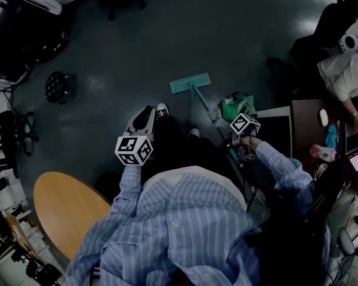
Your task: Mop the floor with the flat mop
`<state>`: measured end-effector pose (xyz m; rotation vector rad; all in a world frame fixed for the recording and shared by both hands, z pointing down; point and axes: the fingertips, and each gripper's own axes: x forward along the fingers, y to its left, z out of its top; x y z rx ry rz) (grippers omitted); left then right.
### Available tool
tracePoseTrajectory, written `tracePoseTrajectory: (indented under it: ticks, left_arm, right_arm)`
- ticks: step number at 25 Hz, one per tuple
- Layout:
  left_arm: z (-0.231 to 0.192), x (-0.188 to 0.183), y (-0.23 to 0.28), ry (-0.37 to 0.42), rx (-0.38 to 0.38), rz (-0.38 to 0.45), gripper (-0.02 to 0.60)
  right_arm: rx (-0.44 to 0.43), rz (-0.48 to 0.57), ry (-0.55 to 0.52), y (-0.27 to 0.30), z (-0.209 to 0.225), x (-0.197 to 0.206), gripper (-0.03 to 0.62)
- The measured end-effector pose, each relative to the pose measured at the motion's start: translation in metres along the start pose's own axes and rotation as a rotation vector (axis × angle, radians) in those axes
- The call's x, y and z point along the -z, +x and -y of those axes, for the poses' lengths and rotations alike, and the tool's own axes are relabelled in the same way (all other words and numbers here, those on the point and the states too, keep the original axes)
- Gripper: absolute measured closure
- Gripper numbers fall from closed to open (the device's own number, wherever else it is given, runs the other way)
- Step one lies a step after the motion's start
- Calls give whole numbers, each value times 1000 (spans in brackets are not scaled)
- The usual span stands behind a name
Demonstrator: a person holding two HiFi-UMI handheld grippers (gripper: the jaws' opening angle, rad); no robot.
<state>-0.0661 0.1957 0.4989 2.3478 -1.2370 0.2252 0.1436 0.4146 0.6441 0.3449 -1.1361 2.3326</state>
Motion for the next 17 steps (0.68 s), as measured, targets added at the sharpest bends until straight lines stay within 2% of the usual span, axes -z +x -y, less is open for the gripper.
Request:
tracePoseTrajectory:
  ticks: [5, 9, 13, 17]
  left_arm:
    - [-15, -7, -2, -8, -16, -11, 520]
    - [-9, -8, 6, -21, 3, -11, 520]
    - [-6, 0, 4, -13, 19, -25, 520]
    - [-20, -1, 0, 6, 16, -29, 520]
  right_arm:
    - [-32, 34, 19, 9, 1, 2, 560]
    - [-68, 38, 23, 10, 3, -2, 560]
    - [-55, 36, 26, 13, 2, -2, 560]
    - [-70, 50, 25, 23, -5, -6, 560]
